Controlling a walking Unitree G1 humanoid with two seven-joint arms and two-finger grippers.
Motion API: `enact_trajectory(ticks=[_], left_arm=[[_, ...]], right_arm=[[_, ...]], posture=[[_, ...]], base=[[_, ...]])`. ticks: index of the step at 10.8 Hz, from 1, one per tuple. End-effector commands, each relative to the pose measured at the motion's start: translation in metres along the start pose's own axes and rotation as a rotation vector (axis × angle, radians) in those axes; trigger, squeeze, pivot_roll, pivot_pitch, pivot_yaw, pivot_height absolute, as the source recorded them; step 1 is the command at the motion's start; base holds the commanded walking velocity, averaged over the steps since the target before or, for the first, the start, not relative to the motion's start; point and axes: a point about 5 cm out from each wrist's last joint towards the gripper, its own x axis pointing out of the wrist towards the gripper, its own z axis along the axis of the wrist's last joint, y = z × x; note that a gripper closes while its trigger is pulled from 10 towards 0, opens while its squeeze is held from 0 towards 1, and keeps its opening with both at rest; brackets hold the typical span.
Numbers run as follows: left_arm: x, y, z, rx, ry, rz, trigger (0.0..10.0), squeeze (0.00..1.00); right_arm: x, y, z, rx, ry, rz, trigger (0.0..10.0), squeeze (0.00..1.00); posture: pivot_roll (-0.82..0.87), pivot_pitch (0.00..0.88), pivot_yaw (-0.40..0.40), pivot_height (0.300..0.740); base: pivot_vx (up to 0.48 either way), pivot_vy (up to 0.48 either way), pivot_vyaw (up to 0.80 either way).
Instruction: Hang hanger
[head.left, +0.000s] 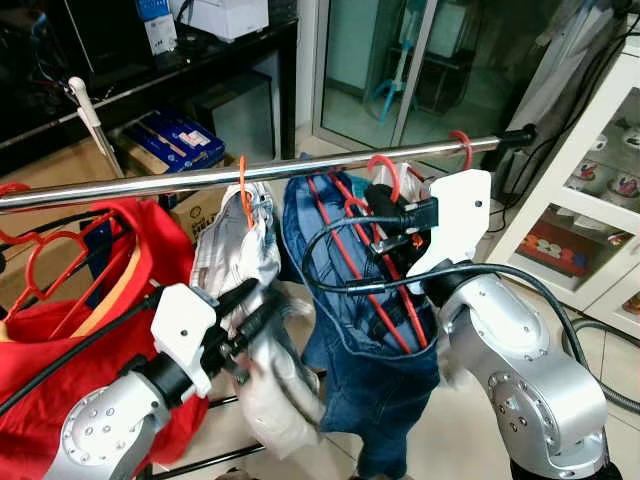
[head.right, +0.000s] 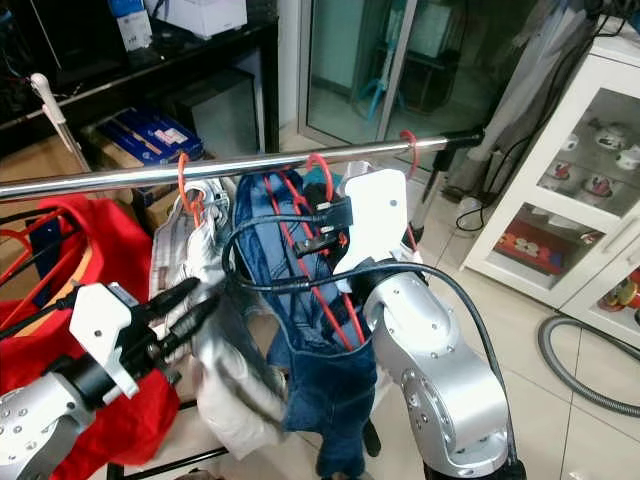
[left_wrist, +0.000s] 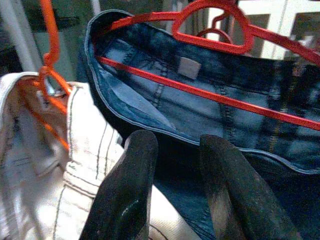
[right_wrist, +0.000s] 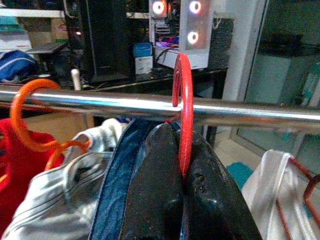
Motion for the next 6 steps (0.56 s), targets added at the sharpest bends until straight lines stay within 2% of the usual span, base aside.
enact_trajectory(ticks=[1, 3, 6], left_arm=[[0.001, -0.007, 0.005, -0.014, -0.021, -0.051, 10.0, 0.00], [0.003, -0.013, 0.014, -0.024, -0.052, -0.117, 10.0, 0.00], [0.003, -0.011, 0.019, -0.013, -0.065, -0.118, 10.0, 0.00]], right_arm=[[0.002, -0.005, 0.009, -0.028, -0.036, -0.034, 10.0, 0.00], [0.010, -0.012, 0.009, -0.056, -0.028, -0.094, 10.0, 0.00], [0.015, -0.016, 0.005, -0.090, 0.000, -0.112, 10.0, 0.00]], posture=[[-0.05, 0.020, -0.036, 0.740], [-0.05, 0.011, -0.034, 0.740], [-0.05, 0.005, -0.035, 0.740]], base=[[0.000, 0.000, 0.00], [0.000, 0.000, 0.00], [0.000, 0.000, 0.00]])
